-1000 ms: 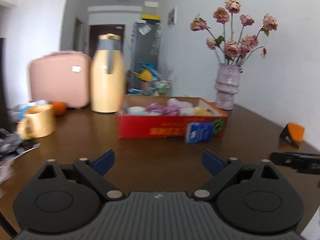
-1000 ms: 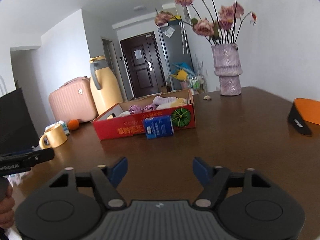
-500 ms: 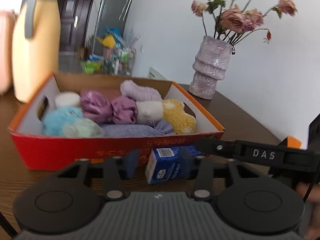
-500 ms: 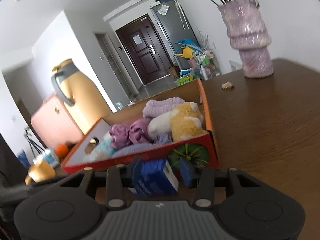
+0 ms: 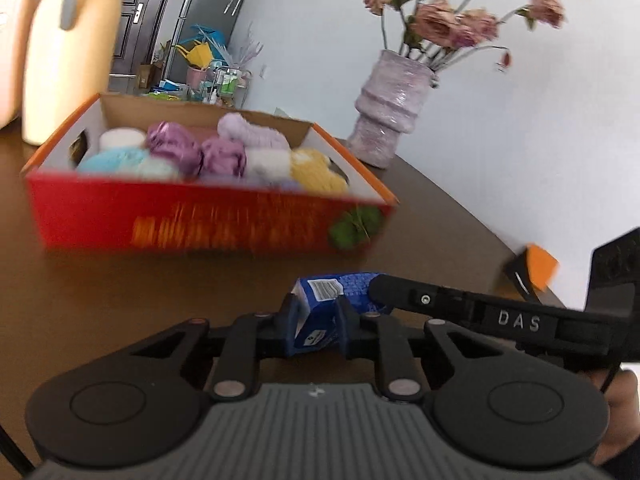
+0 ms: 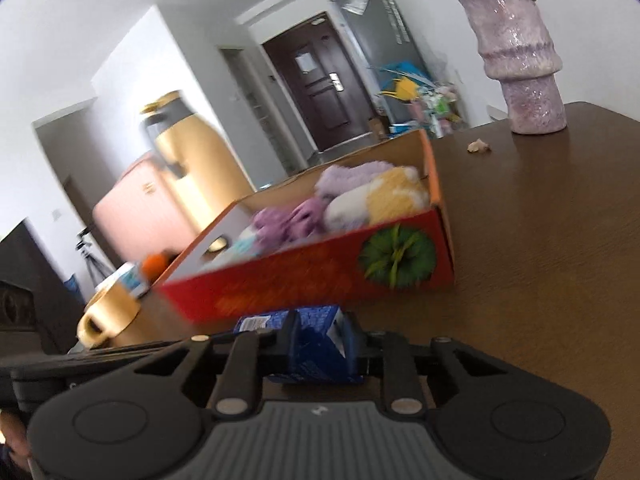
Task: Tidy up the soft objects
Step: 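Grasp the blue milk carton with both grippers together and lift it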
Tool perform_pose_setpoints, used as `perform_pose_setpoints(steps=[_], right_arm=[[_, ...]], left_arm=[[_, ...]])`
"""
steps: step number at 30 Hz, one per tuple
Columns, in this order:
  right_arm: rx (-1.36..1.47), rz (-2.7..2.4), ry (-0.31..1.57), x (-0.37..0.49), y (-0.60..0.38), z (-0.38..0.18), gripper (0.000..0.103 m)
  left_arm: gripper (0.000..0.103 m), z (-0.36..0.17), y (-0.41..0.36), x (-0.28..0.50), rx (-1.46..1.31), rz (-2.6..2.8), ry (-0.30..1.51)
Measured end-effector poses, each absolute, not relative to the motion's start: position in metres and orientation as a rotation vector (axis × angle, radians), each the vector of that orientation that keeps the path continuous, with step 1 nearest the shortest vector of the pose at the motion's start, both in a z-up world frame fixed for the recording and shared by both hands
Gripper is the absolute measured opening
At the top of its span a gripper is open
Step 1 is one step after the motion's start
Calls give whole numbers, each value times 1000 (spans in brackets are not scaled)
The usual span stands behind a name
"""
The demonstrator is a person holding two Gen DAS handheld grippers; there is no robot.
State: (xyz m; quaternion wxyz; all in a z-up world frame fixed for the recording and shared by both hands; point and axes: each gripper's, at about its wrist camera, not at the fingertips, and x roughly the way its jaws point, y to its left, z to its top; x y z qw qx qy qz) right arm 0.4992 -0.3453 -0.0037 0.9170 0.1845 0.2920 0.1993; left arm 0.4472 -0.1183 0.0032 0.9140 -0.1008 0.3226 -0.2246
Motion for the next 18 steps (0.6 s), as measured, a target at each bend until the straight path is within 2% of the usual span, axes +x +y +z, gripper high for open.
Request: perform_pose_setpoints(steps=[4, 7, 10, 12, 14, 18], right_arm=[[393, 447, 607, 444, -342, -7, 23], [316, 487, 589, 398, -327, -7, 26], [257, 525, 634, 360, -316, -6, 38], [255, 560, 662, 340, -314, -9, 39], [265, 583, 672, 326, -315, -11, 39], [338, 551, 653, 312, -325, -11, 39]], left_arm=[[20, -3, -111, 381, -148, -429, 623], [20, -7, -103, 344, -157, -427, 666], [22, -11, -94, 320, -183, -456, 698], [26, -8, -89, 307, -182, -470, 681], [37, -5, -86, 302, -183, -472, 659], [39, -6, -82, 310, -217, -426, 656]])
